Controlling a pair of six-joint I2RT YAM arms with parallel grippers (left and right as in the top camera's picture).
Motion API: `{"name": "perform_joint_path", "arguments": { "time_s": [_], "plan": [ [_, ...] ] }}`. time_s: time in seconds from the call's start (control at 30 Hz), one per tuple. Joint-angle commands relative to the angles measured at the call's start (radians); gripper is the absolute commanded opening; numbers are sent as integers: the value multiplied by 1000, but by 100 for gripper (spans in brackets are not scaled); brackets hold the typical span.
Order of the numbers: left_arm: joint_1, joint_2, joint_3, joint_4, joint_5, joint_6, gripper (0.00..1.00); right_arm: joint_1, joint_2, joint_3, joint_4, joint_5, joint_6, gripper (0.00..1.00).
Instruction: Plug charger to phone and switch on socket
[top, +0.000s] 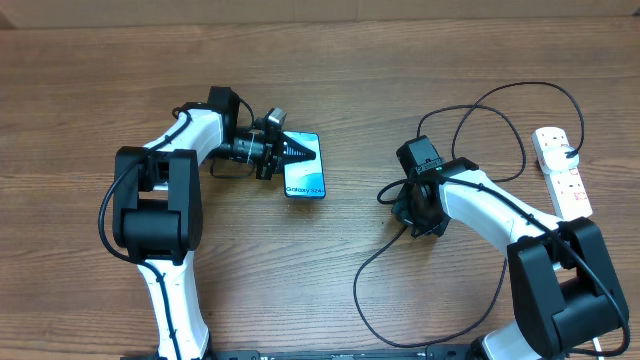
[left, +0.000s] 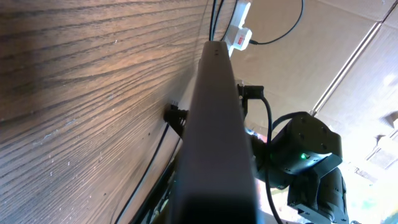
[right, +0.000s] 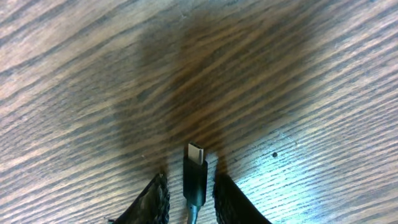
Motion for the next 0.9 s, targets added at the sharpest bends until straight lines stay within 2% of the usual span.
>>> {"name": "perform_joint_path", "arguments": {
  "time_s": [0.0, 0.3, 0.4, 0.53, 0.63, 0.73, 0.87],
  "plan": [
    [-2, -7, 6, 1, 44, -6, 4, 1, 32, -13, -10, -13, -8, 24],
    [-2, -7, 6, 1, 44, -6, 4, 1, 32, -13, -21, -40, -8, 20],
    [-2, -7, 6, 1, 44, -6, 4, 1, 32, -13, -24, -47, -8, 15],
    [-2, -7, 6, 1, 44, -6, 4, 1, 32, -13, -24, -48, -8, 13],
    [-2, -7, 6, 1, 44, -6, 4, 1, 32, -13, -24, -52, -8, 14],
    [-2, -7, 6, 1, 44, -6, 4, 1, 32, -13, -25, -54, -8, 20],
    [-2, -7, 6, 1, 44, -6, 4, 1, 32, -13, -25, -54, -8, 19]
  ]
}}
